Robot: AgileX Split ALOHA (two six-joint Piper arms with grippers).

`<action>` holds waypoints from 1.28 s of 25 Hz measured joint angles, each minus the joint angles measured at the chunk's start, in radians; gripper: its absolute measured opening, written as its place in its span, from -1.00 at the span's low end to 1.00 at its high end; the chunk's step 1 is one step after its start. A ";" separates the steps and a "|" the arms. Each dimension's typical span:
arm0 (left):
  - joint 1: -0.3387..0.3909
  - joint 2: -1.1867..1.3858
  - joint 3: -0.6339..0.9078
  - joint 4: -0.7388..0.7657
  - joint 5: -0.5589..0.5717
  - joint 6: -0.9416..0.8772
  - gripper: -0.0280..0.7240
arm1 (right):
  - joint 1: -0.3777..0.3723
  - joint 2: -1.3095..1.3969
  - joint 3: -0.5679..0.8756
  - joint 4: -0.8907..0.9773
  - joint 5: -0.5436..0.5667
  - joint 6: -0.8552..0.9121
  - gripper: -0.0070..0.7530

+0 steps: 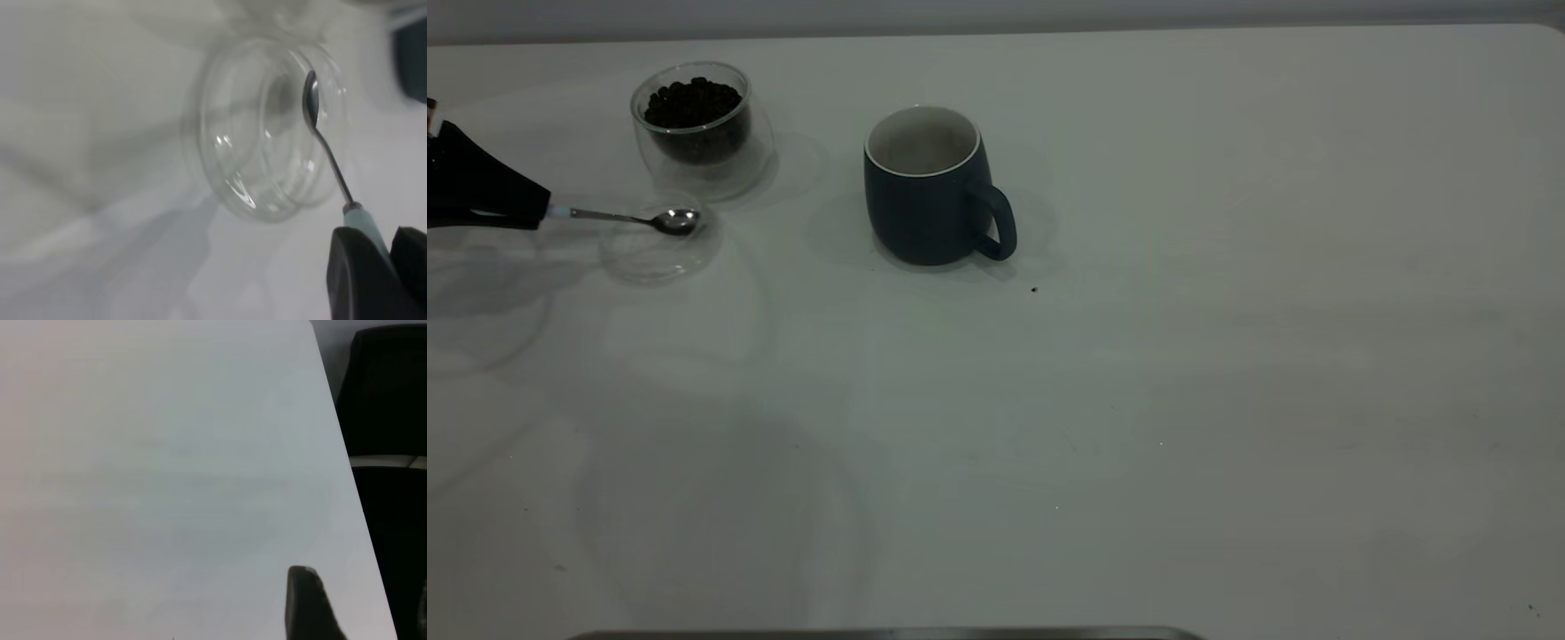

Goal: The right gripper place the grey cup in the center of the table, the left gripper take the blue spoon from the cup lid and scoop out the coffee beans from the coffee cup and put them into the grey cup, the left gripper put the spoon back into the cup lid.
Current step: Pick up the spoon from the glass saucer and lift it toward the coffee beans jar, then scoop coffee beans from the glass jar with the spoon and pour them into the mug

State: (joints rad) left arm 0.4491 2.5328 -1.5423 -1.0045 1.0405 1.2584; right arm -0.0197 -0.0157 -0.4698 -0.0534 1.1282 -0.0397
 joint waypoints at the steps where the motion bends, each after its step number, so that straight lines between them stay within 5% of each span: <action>1: 0.000 0.000 0.000 0.011 0.017 -0.001 -0.59 | 0.000 0.000 0.000 0.000 0.000 0.000 -0.02; 14: 0.000 -0.073 0.000 0.041 0.108 -0.031 -0.59 | 0.000 0.000 0.000 0.000 0.000 0.000 -0.02; 25: 0.000 -0.097 -0.100 -0.116 0.115 -0.054 -0.59 | 0.000 0.000 0.000 0.000 0.000 0.000 -0.02; 32: -0.051 -0.090 -0.114 -0.124 -0.025 -0.067 -0.59 | 0.000 0.000 0.000 0.000 0.000 0.000 -0.02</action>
State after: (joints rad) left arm 0.3980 2.4428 -1.6565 -1.1282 1.0156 1.1917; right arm -0.0197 -0.0157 -0.4698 -0.0534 1.1282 -0.0397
